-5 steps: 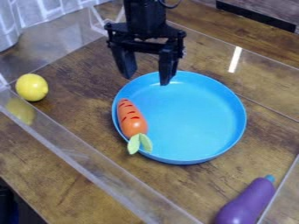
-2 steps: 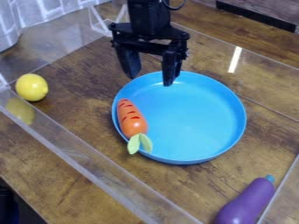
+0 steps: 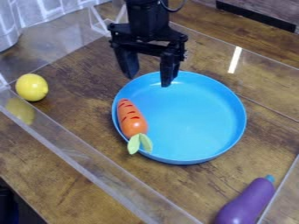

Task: Put the carrot in the blue tray

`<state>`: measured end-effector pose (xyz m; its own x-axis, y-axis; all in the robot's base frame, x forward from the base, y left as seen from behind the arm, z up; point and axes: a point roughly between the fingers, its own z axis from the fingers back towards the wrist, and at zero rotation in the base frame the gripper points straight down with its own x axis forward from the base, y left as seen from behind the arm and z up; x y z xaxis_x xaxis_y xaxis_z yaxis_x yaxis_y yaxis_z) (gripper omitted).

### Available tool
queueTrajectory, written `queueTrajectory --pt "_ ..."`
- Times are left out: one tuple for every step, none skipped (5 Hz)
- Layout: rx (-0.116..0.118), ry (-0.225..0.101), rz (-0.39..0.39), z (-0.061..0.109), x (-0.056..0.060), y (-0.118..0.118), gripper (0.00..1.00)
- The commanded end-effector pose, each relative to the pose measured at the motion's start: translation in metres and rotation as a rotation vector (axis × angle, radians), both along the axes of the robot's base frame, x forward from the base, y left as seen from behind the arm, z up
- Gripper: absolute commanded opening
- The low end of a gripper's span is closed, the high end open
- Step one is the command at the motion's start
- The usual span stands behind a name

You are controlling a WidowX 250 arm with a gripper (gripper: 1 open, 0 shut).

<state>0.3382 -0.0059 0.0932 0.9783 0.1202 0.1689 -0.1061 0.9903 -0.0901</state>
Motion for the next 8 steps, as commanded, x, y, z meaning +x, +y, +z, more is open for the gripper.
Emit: queueTrajectory --pt "0.009 -0.088 -0.021 0.026 0.002 -0.005 1.0" --pt "0.007 -0.077 -0.024 0.021 0.001 -0.006 1.0" --pt "0.006 -0.068 -0.026 0.015 -0.002 -0.006 1.0" --pt "0.004 -0.057 -0.028 0.009 -0.004 -0.007 1.0" --pt "0.004 -0.052 -0.032 0.003 -0.008 -0.007 1.0" --pt "0.004 -0.051 -0.041 -0.007 -0.017 -0.006 1.0" --pt "0.006 -0.047 -0.053 -0.024 -0.025 -0.007 1.0" --pt "0.003 -0.039 -0.062 -0.04 -0.03 -0.009 1.0"
